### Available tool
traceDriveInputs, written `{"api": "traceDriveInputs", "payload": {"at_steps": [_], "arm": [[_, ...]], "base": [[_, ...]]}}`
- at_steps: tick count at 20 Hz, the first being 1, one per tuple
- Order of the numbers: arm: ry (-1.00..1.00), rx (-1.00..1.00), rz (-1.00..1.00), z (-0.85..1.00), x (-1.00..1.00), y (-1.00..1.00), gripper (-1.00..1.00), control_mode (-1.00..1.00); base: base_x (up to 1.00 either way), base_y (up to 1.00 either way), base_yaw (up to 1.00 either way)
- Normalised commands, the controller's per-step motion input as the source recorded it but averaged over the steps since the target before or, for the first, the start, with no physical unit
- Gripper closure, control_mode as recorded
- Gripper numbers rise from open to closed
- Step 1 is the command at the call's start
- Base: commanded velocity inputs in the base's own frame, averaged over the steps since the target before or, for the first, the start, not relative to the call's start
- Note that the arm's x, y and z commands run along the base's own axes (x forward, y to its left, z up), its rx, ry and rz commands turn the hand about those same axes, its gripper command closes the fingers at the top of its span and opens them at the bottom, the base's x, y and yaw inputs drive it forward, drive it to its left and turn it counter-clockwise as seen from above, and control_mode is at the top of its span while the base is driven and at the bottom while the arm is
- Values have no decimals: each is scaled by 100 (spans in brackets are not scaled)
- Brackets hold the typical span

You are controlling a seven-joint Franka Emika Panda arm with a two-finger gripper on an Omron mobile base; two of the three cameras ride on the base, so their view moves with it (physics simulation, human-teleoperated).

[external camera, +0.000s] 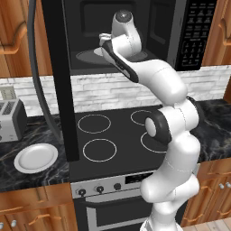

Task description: Pick the cheese from the counter and place it in the microwave.

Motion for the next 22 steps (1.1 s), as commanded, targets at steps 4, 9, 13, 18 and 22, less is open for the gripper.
{"api": "traceDriveInputs", "payload": {"at_steps": [4, 9, 13, 18, 22], "arm": [[-8, -1, 0, -3, -16, 0, -100, -100], [-17, -2, 0, 0, -82, 3, -100, -100], [-20, -2, 0, 0, -100, 0, -100, -100], [-19, 0, 1, -5, -100, -17, -100, -100], [-3, 0, 8, -15, -100, -25, -100, -100]], "base": [[0, 0, 0], [0, 0, 0], [0, 0, 0], [0, 0, 0], [0, 0, 0]]}}
